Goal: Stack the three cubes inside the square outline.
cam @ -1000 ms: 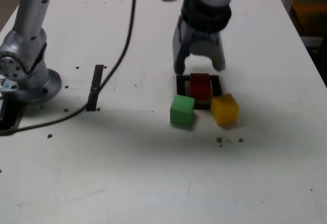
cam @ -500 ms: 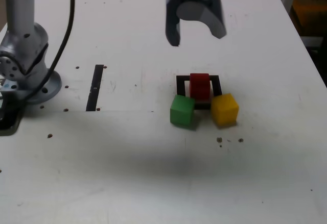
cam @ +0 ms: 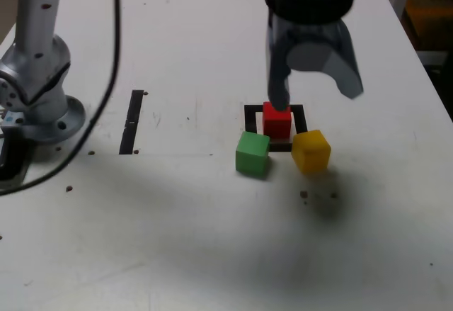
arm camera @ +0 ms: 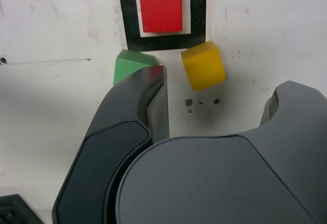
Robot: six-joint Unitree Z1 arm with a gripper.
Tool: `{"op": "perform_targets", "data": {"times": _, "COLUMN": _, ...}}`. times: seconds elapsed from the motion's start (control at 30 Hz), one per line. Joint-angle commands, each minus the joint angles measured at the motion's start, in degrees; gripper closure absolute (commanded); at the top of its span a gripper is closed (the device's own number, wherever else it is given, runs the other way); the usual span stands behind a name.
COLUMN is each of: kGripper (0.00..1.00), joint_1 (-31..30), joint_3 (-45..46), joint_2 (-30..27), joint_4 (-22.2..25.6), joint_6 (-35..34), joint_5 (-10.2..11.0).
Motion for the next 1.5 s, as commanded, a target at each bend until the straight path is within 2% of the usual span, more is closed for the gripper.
{"op": "perform_targets", "data": {"times": 0.0, "kGripper": 0.24, "joint_1": 0.1, "joint_3": -0.7, "joint_2": 1.3, "joint_4": 0.5, "joint_6": -0.5, "joint_5": -0.4}}
{"op": "perform_targets", "data": {"times": 0.2, "kGripper": 0.24, "joint_1": 0.1, "joint_3": -2.2, "joint_2": 6.9, "joint_4": 1.7, "joint_6": -3.8, "joint_5": -4.4}}
{"op": "perform_targets", "data": {"times": 0.4, "kGripper": 0.24, "joint_1": 0.1, "joint_3": -2.3, "joint_2": 9.2, "joint_4": 1.7, "joint_6": -4.4, "joint_5": -5.8}}
{"op": "perform_targets", "data": {"times": 1.03, "kGripper": 0.24, "joint_1": 1.9, "joint_3": -5.3, "joint_2": 14.7, "joint_4": 1.5, "joint_6": -3.8, "joint_5": -6.9}}
{"op": "perform_targets", "data": {"times": 1.33, "kGripper": 0.24, "joint_1": 3.6, "joint_3": -5.4, "joint_2": 16.9, "joint_4": 0.8, "joint_6": -2.2, "joint_5": -8.2}}
{"op": "perform_targets", "data": {"times": 1.47, "kGripper": 0.27, "joint_1": 4.0, "joint_3": -5.4, "joint_2": 17.8, "joint_4": 0.6, "joint_6": -1.5, "joint_5": -8.9}}
